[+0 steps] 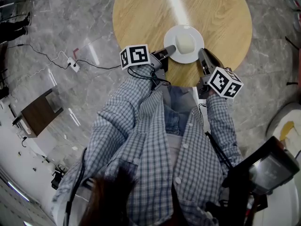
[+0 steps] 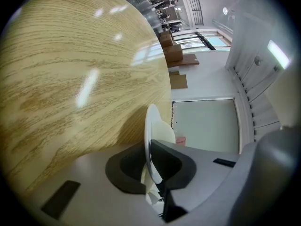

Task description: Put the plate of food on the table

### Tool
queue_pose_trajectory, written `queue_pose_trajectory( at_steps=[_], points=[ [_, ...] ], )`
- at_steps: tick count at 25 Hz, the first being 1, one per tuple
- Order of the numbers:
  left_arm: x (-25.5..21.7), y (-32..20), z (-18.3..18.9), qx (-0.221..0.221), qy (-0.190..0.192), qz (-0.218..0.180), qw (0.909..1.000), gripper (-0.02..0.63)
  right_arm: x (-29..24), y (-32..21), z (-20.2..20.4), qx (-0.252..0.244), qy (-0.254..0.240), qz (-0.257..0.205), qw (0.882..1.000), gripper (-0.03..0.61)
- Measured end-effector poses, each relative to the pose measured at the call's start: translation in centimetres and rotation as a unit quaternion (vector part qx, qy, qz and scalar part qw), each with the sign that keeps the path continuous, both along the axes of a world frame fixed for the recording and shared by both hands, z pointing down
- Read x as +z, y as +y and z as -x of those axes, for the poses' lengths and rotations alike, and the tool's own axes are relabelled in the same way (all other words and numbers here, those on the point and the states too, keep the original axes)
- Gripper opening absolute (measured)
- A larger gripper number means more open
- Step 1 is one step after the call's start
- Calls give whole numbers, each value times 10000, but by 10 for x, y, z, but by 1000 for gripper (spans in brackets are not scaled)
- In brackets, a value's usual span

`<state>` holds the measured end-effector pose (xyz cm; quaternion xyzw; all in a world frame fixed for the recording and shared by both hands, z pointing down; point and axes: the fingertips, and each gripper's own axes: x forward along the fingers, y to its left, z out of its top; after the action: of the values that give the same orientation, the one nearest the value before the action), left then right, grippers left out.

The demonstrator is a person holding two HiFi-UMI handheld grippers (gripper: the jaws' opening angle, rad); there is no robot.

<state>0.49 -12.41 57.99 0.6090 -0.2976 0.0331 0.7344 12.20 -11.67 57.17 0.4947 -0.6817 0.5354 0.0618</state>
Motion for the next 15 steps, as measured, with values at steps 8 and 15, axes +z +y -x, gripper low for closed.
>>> queue_pose_trajectory(
  at_steps=[8, 15],
  points=[
    [8, 2, 3, 140, -484, -19, 9987, 29, 10, 2, 4, -145, 199, 61, 9997, 61],
    [11, 4, -4, 323, -438, -30, 9985, 73, 15, -1, 0, -165, 313, 69, 9993, 61]
  ],
)
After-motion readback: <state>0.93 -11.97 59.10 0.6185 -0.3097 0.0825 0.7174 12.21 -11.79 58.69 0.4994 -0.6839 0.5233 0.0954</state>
